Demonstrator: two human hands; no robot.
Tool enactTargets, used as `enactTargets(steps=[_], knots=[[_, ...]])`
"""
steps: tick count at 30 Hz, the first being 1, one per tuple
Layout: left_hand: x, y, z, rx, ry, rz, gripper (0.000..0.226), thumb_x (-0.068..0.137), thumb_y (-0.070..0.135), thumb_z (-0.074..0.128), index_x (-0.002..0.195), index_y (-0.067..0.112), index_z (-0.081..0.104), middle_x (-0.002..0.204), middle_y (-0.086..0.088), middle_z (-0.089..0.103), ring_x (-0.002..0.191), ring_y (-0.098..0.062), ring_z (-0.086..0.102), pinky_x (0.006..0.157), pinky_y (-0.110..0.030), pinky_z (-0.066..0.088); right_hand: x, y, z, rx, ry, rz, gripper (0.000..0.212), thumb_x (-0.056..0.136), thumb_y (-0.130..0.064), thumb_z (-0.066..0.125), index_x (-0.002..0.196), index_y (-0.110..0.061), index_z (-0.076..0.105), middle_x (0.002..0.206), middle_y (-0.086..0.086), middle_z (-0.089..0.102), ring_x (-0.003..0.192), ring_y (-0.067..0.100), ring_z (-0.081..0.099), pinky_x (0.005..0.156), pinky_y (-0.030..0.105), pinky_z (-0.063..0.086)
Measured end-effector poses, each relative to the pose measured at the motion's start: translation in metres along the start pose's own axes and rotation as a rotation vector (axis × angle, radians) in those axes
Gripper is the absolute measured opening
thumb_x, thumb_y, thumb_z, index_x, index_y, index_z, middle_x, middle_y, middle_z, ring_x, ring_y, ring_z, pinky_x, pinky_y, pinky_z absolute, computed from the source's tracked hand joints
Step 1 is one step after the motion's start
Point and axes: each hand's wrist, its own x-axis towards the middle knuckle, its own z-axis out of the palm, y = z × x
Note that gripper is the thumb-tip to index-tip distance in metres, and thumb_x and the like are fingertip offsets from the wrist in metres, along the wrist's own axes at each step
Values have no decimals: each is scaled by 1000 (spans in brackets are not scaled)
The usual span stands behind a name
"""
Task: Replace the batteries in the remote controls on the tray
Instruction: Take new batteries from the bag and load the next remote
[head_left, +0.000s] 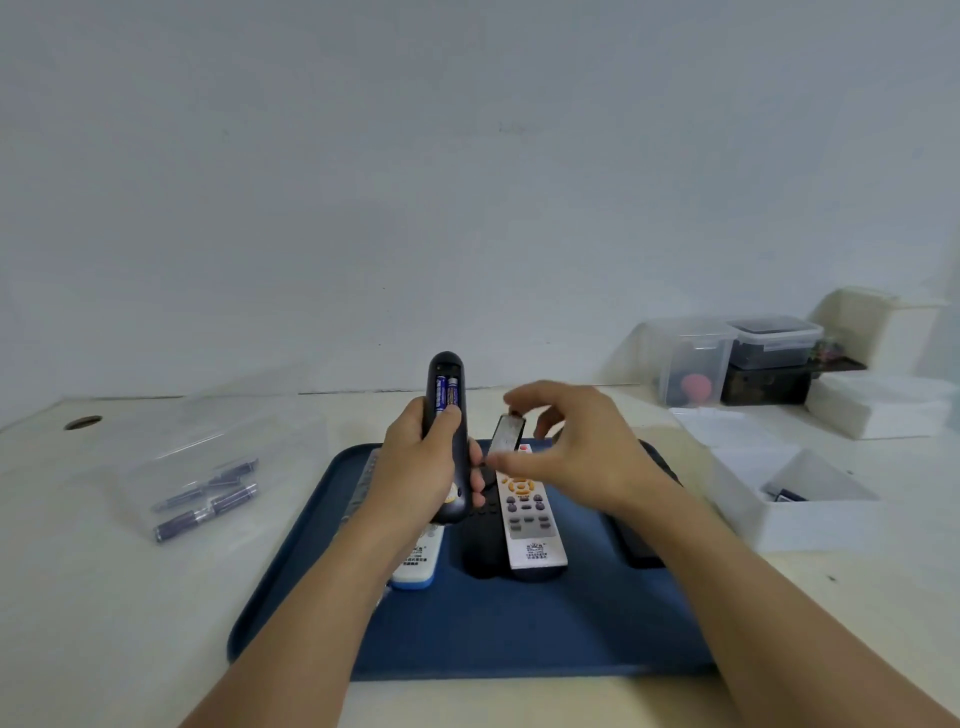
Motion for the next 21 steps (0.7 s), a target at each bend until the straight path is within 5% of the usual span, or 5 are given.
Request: enactTargets(steps=[7, 16, 21], knots=[[-10, -1, 11, -68, -177, -9, 27, 107, 31, 40, 108, 5, 50, 67, -14, 59, 49, -26, 52, 48, -33, 47, 1, -7, -5, 400, 332, -13, 53, 67, -30, 92, 115, -24, 69, 99, -8, 72, 79, 8, 69, 71, 21, 55], [-16, 0, 14, -229, -303, -49, 59, 106, 48, 29, 78, 20, 73, 73, -18, 55, 54, -28, 50, 50, -32, 48, -2, -9, 3, 280, 319, -115, 64, 63, -25, 94, 120, -21, 66, 112, -7, 65, 87, 5, 66, 74, 13, 53], [-19, 3, 15, -220, -318, -47, 59, 105, 46, 30, 70, 23, 71, 69, -16, 55, 51, -28, 50, 48, -31, 47, -1, -9, 1, 320, 333, -141, 65, 63, -21, 94, 121, -22, 65, 116, -10, 65, 96, 7, 67, 84, 26, 57]])
